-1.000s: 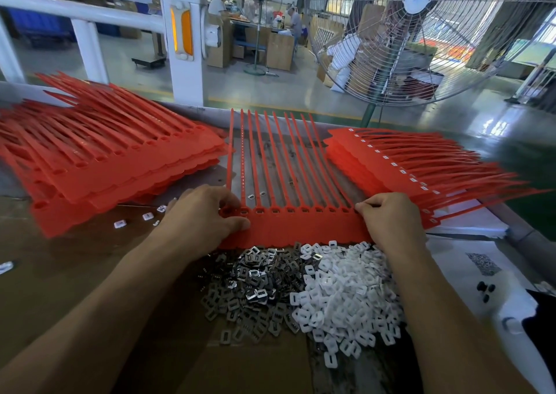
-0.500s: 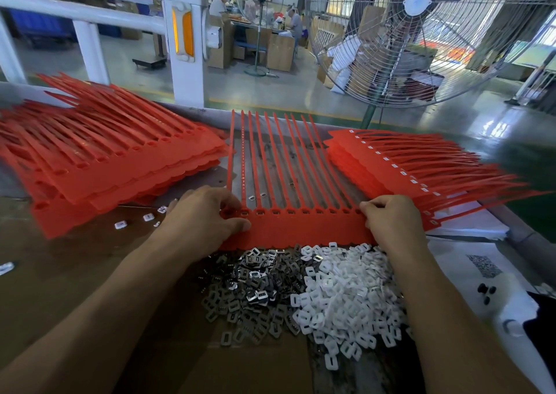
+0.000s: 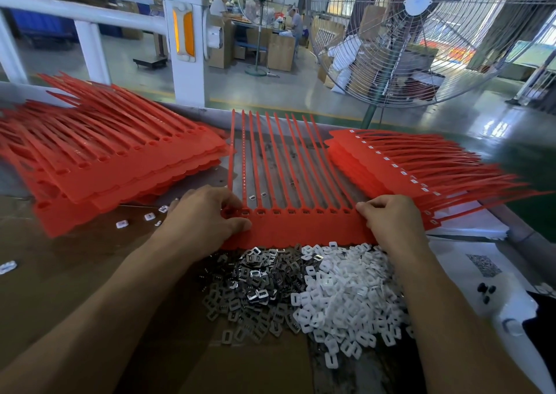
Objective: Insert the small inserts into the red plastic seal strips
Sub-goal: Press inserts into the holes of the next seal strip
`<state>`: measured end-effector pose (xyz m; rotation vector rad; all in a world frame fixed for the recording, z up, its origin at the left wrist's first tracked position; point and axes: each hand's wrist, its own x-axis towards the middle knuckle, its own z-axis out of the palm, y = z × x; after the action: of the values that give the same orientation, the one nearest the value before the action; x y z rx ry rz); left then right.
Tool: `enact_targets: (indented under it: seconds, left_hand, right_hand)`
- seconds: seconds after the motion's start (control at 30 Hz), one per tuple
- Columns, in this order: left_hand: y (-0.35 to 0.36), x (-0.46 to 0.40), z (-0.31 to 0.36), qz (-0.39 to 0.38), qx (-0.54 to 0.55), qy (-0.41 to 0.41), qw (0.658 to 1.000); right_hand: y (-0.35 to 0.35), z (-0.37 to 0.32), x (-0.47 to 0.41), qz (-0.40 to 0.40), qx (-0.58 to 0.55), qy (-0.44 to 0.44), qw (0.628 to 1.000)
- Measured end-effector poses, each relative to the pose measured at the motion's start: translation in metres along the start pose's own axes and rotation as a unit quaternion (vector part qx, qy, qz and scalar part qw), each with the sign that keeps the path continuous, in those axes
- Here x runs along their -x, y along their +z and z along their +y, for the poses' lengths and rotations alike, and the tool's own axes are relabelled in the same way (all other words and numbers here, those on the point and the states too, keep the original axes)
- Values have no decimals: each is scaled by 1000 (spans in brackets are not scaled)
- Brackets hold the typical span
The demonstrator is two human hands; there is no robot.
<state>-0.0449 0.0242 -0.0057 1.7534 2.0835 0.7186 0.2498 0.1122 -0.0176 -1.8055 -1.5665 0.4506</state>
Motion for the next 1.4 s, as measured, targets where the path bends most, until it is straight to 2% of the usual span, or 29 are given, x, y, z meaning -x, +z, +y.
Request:
enact_targets:
  seconds: [0.13, 0.2, 0.3, 0.4, 0.63, 0.73, 0.83, 0.97, 1.23, 1.4]
  left_hand:
    - [0, 0, 0, 1, 0, -1, 1000]
    - [0, 0, 0, 0, 0, -2, 1000]
    - [0, 1, 0, 2, -2, 0, 1000]
    - [1, 1, 0, 3, -1, -2, 1000]
    - [1, 0, 0, 7, 1, 1, 1000]
    - [2, -1, 0, 6, -2, 5, 1000]
    - [1, -2, 0, 0, -5, 4, 1000]
    - [1, -2, 0, 1, -4, 4, 1000]
    - [2, -2, -2, 15, 3, 16, 1000]
    - [3, -2, -2, 34, 22, 20, 999]
  right_hand:
    - [-9, -8, 6, 22, 11, -26, 999]
    - [-16, -16, 9, 1, -4, -50, 999]
    - [-30, -25, 19, -129, -26, -49, 990]
    - [-46, -29, 26, -272, 19, -31, 962]
    - [-56, -39, 35, -413, 90, -62, 904]
    - [-46, -44, 37, -415, 129, -131, 891]
    - [-42, -46, 39, -431, 108, -164, 881]
    - [-46, -47, 37, -454, 46, -167, 874]
    - [-42, -43, 35, -426, 2, -148, 892]
    - [-39, -44, 36, -435, -48, -137, 889]
